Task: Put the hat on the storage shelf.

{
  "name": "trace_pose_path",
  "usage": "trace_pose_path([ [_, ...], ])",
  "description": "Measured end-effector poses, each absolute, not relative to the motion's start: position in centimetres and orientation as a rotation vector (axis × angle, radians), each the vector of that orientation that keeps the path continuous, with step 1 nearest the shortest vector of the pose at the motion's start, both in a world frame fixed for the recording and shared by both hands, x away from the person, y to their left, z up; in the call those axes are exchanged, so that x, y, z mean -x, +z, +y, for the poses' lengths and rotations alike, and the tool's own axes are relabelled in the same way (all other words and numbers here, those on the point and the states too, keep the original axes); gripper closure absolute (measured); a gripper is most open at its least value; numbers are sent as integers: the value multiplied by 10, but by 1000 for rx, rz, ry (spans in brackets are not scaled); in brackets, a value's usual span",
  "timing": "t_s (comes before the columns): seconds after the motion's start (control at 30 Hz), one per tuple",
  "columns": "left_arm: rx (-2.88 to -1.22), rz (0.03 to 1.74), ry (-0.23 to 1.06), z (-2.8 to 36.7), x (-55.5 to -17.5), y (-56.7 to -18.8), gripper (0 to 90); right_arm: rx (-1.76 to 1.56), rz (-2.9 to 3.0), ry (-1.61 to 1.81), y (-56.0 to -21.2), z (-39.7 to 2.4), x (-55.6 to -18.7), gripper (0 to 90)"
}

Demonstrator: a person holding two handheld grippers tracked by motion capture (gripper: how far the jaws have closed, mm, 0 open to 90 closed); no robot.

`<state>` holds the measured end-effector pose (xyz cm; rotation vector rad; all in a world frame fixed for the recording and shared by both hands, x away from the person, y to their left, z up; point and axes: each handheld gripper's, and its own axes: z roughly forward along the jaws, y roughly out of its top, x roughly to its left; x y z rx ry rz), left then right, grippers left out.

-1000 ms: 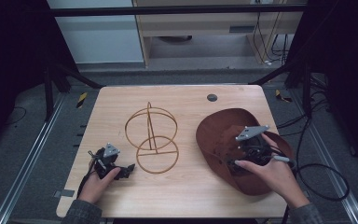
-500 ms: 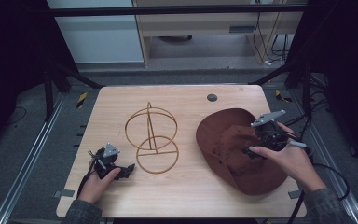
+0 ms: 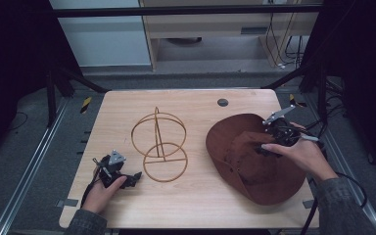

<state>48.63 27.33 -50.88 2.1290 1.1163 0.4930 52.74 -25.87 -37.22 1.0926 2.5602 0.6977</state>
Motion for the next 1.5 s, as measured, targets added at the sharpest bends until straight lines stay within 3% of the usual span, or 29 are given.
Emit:
trace_pose_path([
  [0.73, -2131, 1115, 492, 273, -486, -509, 0, -1089, 2645, 651, -396, -250, -540, 210],
  [1.0, -2130, 1115, 492, 273, -486, -509, 0, -1087, 2655, 640, -402, -248, -542, 307],
  [1.2, -2130, 1115, 492, 273, -486, -509, 0, -1065, 2673, 621, -404, -247, -542, 526],
  [1.37, -2131, 1115, 492, 273, -486, -509, 0, -1064, 2692, 621, -405, -249, -544, 778],
  [1.5, -2130, 1115, 492, 273, -486, -509, 0, -1057, 2704, 659, -402, -250, -544, 875],
])
